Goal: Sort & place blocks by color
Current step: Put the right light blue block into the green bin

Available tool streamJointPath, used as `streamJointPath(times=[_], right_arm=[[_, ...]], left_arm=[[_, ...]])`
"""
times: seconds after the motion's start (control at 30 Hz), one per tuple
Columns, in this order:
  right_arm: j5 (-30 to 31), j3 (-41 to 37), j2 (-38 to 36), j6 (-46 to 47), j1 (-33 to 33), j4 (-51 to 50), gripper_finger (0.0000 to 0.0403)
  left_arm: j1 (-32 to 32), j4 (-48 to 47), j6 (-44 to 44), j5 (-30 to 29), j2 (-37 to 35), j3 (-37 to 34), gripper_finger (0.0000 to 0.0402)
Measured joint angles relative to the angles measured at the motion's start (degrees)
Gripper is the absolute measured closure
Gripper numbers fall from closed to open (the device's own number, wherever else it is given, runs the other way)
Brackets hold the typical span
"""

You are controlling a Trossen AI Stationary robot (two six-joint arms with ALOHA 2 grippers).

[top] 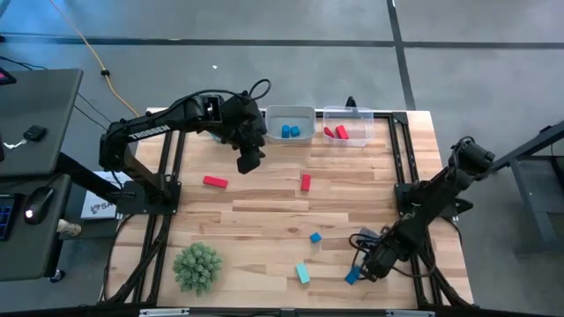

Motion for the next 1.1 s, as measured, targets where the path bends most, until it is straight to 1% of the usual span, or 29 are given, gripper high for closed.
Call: streamJointPath(times=[0.17,0.37,0.5,0.7,0.97,1.1], right_arm=[[2.55,5.96,-0.01,-1.4,-3.66,-7.45,0.0293],[7.15,12.69,-0.01,-5.27,-9.48,-12.57,0.0293],[9.51,15.62,-0.03,-8.26,-13.78,-14.12,0.0293],[11.34,16.92,-0.06,-12.69,-19.52,-13.23,0.0293],[14.45,16.92,-0.06,-20.84,-25.95,-6.31,0.0293],[14.83,16.92,-0.06,-26.15,-28.95,-2.87,0.0293]], left_arm=[[0.0,0.0,3.37,0.0,0.0,0.0,0.0257],[0.0,0.0,8.26,0.0,0.0,0.0,0.0257],[0.0,-0.02,11.71,0.0,0.0,0.0,0.0257],[0.0,-0.02,13.84,0.01,0.0,0.0,0.0257],[0.13,-0.02,10.72,0.02,0.0,0.0,0.0257],[0.13,-0.02,9.94,0.04,0.0,0.0,0.0257]])
